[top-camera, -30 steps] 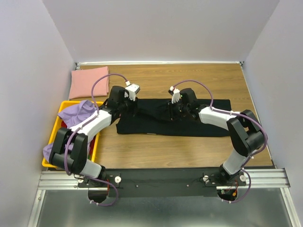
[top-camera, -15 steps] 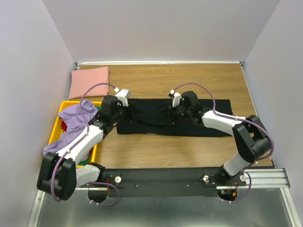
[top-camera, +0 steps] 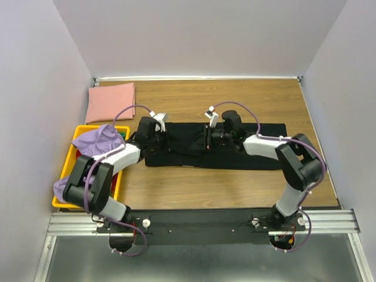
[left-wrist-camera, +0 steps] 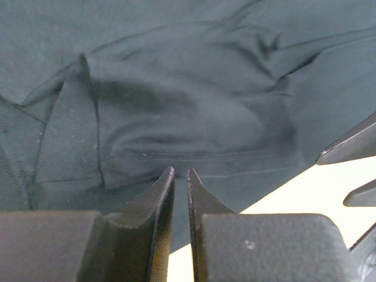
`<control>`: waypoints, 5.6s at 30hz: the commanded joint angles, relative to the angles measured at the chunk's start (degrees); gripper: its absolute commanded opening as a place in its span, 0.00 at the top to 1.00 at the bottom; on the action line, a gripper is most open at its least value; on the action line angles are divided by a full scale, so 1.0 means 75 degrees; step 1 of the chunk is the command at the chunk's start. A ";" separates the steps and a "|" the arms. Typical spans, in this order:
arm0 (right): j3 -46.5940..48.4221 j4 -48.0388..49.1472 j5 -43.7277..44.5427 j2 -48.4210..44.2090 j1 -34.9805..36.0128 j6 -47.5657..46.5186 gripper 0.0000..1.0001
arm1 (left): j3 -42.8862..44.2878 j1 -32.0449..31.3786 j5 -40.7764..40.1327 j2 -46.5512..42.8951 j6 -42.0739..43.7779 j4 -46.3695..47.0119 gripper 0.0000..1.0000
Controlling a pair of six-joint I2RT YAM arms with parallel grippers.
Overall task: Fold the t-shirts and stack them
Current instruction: Fold the tshirt
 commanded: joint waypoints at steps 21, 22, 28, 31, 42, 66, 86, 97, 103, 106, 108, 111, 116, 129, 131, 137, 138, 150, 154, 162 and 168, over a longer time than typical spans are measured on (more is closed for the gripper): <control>-0.0317 -0.3494 0.3873 -0.1348 -0.0565 -0.1320 0.49 | 0.0778 0.0224 -0.2844 -0.0586 -0.0684 -0.1979 0.42; -0.0317 -0.4101 0.4225 -0.1442 -0.0565 -0.1297 0.47 | 0.0568 0.0213 -0.2914 -0.0704 -0.0823 -0.2026 0.41; -0.0726 -0.5195 0.6219 -0.1876 -0.0565 -0.1308 0.42 | 0.0097 0.0084 -0.3032 -0.0436 -0.1059 -0.2120 0.44; -0.0937 -0.5302 0.6642 -0.1994 -0.0565 -0.1285 0.41 | 0.0132 0.0048 -0.3231 -0.0178 -0.0989 -0.2120 0.45; -0.1394 -0.5349 0.5638 -0.1291 -0.0565 -0.1086 0.38 | 0.2064 0.0060 -0.3710 0.2270 -0.0263 -0.2495 0.49; 0.3876 -0.5513 0.1782 0.0851 0.0877 -0.2468 0.31 | 0.2068 0.0189 -0.6149 -0.4158 0.0922 -0.2097 0.08; 0.7897 -0.4575 0.2375 0.5997 -0.0796 -0.1662 0.31 | -0.0852 0.0201 -0.4345 -0.6623 0.0816 -0.1101 0.06; 0.9716 -0.4622 0.2120 0.6385 -0.1678 -0.1636 0.29 | -0.0817 0.0201 -0.4157 -0.6260 0.0980 -0.1030 0.07; 0.7738 -0.4622 0.2552 0.3951 -0.1643 -0.2093 0.30 | -0.0782 0.0224 -0.4134 -0.6271 0.0887 -0.1135 0.07; 0.5841 -0.4692 0.3347 0.2404 -0.1480 -0.2175 0.30 | -0.0805 0.0224 -0.4041 -0.6376 0.0804 -0.1148 0.07; 0.4294 -0.4844 0.3816 0.1209 -0.1246 -0.2153 0.32 | -0.0875 0.0224 -0.3888 -0.6458 0.0933 -0.1066 0.07; 0.2735 -0.5184 0.4334 0.0014 -0.0894 -0.1720 0.37 | -0.0887 0.0236 -0.3923 -0.6552 0.1004 -0.1054 0.07; 0.0003 -0.5921 0.4522 -0.2237 0.0123 -0.0725 0.43 | -0.0922 0.0236 -0.3853 -0.6623 0.0957 -0.1042 0.07; -0.0998 -0.6205 0.4663 -0.1939 0.1719 0.0706 0.46 | -0.0852 0.0236 -0.3595 -0.6190 0.0887 -0.1229 0.10; -0.0775 -0.6123 0.4662 -0.1527 0.2116 0.0789 0.47 | -0.0852 0.0236 -0.3583 -0.6177 0.0863 -0.1218 0.10; 0.0584 -0.6087 0.4908 -0.0213 0.3206 0.0988 0.47 | -0.0887 0.0236 -0.3490 -0.6224 0.0840 -0.1230 0.10; 0.0852 -0.6099 0.4966 -0.0155 0.3290 0.1012 0.47 | -0.0887 0.0224 -0.3501 -0.6224 0.0840 -0.1253 0.10; 0.0423 -0.6228 0.4311 -0.1500 0.3537 0.1515 0.67 | -0.0887 0.0224 -0.3419 -0.6131 0.0840 -0.1230 0.10; 0.0025 -0.6228 0.4556 -0.1829 0.3537 0.1680 0.83 | -0.0887 0.0224 -0.3372 -0.6095 0.0851 -0.1206 0.10; -0.0328 -0.6216 0.4650 -0.1677 0.3548 0.1785 0.91 | -0.0911 0.0224 -0.3255 -0.6025 0.0863 -0.1206 0.11; -0.0445 -0.6029 0.4370 -0.1386 0.3548 0.1680 0.92 | -0.0899 0.0224 -0.3150 -0.5885 0.0875 -0.1171 0.11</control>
